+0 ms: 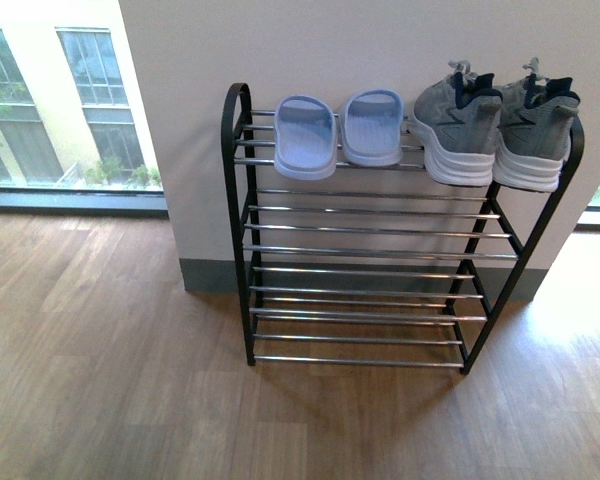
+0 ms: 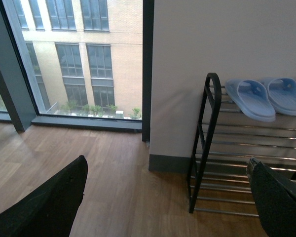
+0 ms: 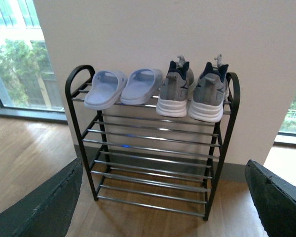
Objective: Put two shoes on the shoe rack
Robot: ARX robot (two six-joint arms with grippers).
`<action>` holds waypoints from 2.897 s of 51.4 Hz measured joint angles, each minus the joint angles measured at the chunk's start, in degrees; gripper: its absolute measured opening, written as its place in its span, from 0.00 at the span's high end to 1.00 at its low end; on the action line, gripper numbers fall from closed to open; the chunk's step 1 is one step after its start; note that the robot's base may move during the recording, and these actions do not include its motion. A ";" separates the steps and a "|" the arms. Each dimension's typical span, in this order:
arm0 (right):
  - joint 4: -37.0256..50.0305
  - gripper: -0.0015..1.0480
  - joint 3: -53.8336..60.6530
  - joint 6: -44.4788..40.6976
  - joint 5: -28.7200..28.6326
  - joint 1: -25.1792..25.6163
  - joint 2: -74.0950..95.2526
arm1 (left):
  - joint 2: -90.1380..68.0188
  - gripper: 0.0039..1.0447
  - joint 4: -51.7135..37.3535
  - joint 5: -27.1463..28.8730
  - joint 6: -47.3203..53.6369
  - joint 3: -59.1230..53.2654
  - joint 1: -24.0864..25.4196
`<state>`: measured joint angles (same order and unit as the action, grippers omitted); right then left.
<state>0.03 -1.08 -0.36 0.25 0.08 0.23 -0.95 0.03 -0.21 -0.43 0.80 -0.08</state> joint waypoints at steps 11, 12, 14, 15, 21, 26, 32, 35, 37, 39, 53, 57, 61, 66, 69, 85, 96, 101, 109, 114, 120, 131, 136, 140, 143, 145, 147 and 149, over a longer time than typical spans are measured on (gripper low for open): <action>0.00 0.09 0.00 0.00 -0.09 0.02 0.02 | 0.00 0.09 0.00 0.17 0.00 0.00 0.00; 0.00 0.09 0.00 0.00 -0.13 0.02 0.02 | 0.00 0.09 0.00 0.17 0.00 0.00 0.00; 0.00 0.09 -0.02 0.00 -0.20 0.02 0.02 | 0.00 0.09 0.00 0.20 0.00 0.00 -0.02; 0.00 0.09 0.00 0.00 -0.24 0.02 0.02 | 0.02 0.09 0.00 0.20 0.00 0.00 0.00; 0.00 0.09 0.00 0.00 -0.22 0.02 0.02 | 0.02 0.09 -0.02 0.17 0.00 0.00 0.00; 0.00 0.09 0.00 0.00 -0.22 0.02 0.02 | 0.02 0.09 -0.02 0.17 0.00 0.00 0.00; 0.00 0.09 0.00 0.00 -0.24 0.02 0.00 | 0.02 0.09 0.00 0.17 0.00 0.00 0.00; 0.00 0.09 0.00 0.00 -0.26 0.02 0.00 | 0.02 0.09 0.00 0.22 0.00 0.00 0.00; 0.00 0.09 0.00 0.00 -0.26 0.02 0.00 | 0.02 0.09 0.00 0.22 0.00 0.00 0.00; 0.00 0.09 -0.02 0.00 -0.26 0.02 0.02 | 0.00 0.09 0.00 0.22 0.00 0.00 0.00; 0.00 0.09 0.00 0.00 -0.24 0.02 0.02 | 0.02 0.09 -0.02 0.20 0.00 0.00 0.00; 0.00 0.09 0.00 -0.02 -0.28 0.02 0.02 | 0.02 0.09 -0.02 0.22 0.00 0.00 0.00; 0.00 0.09 0.00 0.00 -0.26 0.02 0.02 | 0.00 0.09 -0.02 0.20 0.00 0.00 0.00; 0.00 0.09 -0.02 0.00 -0.24 0.02 0.04 | 0.02 0.09 -0.02 0.17 0.00 0.00 0.00; 0.00 0.09 0.00 0.00 -0.24 0.02 -0.02 | 0.00 0.09 -0.02 0.20 0.00 0.00 0.00; -0.02 0.09 0.00 -0.02 -0.24 0.02 0.02 | 0.02 0.09 -0.02 0.20 0.00 0.00 0.00; -0.04 0.09 0.00 0.00 -0.24 0.02 0.02 | 0.02 0.09 -0.02 0.20 0.00 0.00 0.00; -0.04 0.09 0.00 -0.02 -0.24 0.02 0.00 | 0.02 0.09 0.00 0.20 0.00 0.00 0.00; -0.04 0.09 0.00 0.00 -0.24 0.02 -0.07 | 0.02 0.09 0.00 0.20 0.00 0.00 0.00; -0.04 0.09 0.00 0.00 -0.24 0.02 -0.07 | 0.02 0.09 0.00 0.20 0.00 0.00 0.00; -0.04 0.09 0.00 0.00 -0.24 0.02 -0.07 | 0.02 0.09 0.00 0.20 0.00 0.00 0.00; -0.04 0.09 0.00 0.00 -0.24 0.02 -0.07 | 0.02 0.09 0.00 0.20 0.00 0.00 0.00; -0.04 0.09 0.00 0.00 -0.24 0.02 -0.07 | 0.02 0.09 0.00 0.20 0.00 0.00 0.00; -0.04 0.09 0.00 -0.02 -0.24 0.02 -0.07 | 0.02 0.09 0.00 0.20 0.00 0.00 0.00; -0.04 0.09 0.00 0.00 -0.24 0.02 -0.07 | 0.02 0.09 0.00 0.20 0.00 0.00 0.00; -0.04 0.09 0.00 0.00 -0.24 0.02 -0.07 | 0.02 0.09 0.00 0.20 0.00 0.00 0.00; -0.04 0.09 0.00 0.00 -0.24 0.02 -0.07 | 0.02 0.09 0.00 0.20 0.00 0.00 0.00; -0.04 0.09 0.00 0.00 -0.24 0.02 -0.07 | 0.02 0.09 0.00 0.20 0.00 0.00 0.00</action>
<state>-0.01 -1.08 -0.36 0.01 0.10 0.16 -0.93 0.03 -0.01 -0.43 0.80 -0.08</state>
